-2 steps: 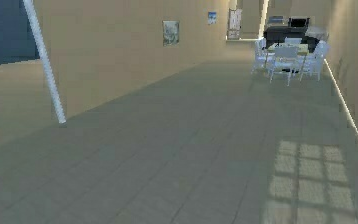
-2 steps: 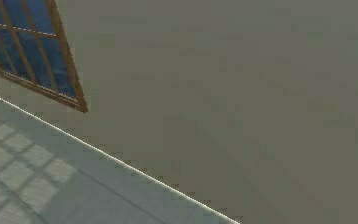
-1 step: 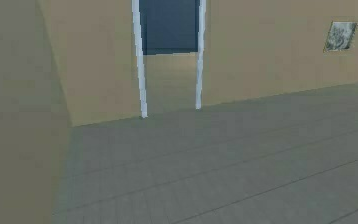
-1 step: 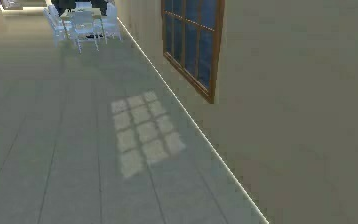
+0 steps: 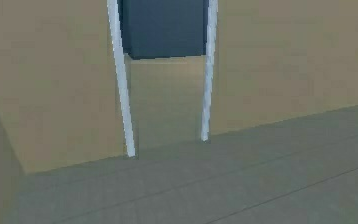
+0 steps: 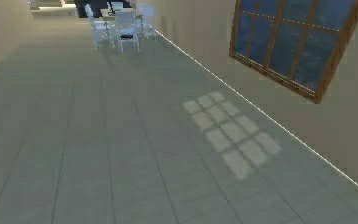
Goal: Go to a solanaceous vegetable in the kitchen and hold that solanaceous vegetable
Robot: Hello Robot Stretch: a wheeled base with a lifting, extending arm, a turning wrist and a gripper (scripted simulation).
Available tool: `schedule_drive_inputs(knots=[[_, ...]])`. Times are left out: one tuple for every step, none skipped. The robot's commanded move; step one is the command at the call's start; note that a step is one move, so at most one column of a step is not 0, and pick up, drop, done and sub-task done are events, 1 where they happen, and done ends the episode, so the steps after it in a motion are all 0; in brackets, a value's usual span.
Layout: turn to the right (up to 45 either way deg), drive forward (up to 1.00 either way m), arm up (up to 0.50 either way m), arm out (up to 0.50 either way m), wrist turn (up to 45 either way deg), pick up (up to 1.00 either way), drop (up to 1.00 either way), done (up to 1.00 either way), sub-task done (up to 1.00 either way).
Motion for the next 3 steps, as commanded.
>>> schedule_drive_inputs(knots=[[0.0, 1.00, 0.00, 0.00, 0.0, 0.00, 0.00, 0.00, 0.00], [0.0, 1.00, 0.00, 0.00, 0.0, 0.00, 0.00, 0.00, 0.00], [-9.0, 0.00, 0.00, 0.00, 0.0, 0.00, 0.00, 0.00, 0.00]])
